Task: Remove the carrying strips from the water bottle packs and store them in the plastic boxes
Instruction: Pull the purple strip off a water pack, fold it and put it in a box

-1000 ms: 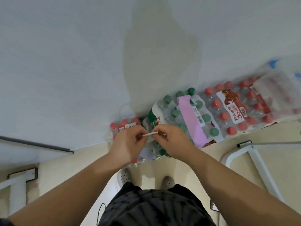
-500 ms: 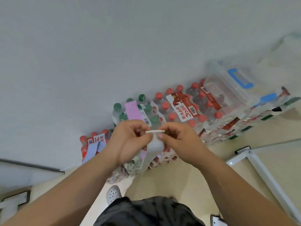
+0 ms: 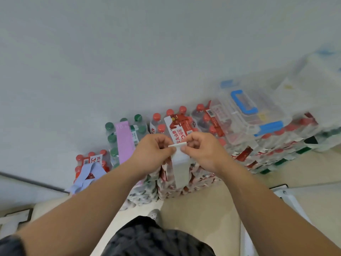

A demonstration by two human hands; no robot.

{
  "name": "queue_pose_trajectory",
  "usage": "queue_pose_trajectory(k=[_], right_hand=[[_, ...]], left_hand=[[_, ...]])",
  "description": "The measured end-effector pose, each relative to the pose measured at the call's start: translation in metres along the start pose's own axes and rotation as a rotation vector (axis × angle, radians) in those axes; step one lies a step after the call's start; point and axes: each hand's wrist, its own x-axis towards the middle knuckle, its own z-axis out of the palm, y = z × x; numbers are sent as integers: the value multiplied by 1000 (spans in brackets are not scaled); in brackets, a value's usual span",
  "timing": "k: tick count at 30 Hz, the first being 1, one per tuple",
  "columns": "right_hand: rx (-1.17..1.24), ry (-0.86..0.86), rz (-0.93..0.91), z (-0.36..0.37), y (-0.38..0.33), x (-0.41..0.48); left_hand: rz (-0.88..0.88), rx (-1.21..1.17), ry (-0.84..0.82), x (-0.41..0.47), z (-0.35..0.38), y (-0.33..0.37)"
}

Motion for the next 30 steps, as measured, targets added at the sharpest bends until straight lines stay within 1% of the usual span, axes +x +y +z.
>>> queue_pose_trajectory(k=[6, 9, 12, 15, 17, 19, 21, 24, 27, 30], right_hand=[[-103, 28, 102, 5, 20, 59], [-214, 70, 138, -5, 19, 83], [-277, 95, 197, -23, 15, 104], [-315, 118, 229, -31, 13, 129], [-309, 164, 252, -29, 15, 146], [-352, 207, 269, -26, 20, 160], [-326, 223, 318, -23, 22, 171], [-243, 228, 383, -17, 28, 186], [-214, 186, 375, -11, 39, 195], [-153, 181, 368, -8, 48, 194]], left_hand=[[-40, 56, 47, 62, 7, -17], [-49, 54, 22, 94, 10, -15], [-25, 74, -47, 127, 10, -7], [-6, 103, -52, 161, 6, -2], [2, 177, -53, 181, 4, -4], [20, 262, -57, 198, 3, -8], [43, 335, -49, 211, 3, -9], [88, 447, -29, 227, 3, -9], [104, 585, -36, 235, 3, -17], [71, 711, -10, 231, 5, -25]])
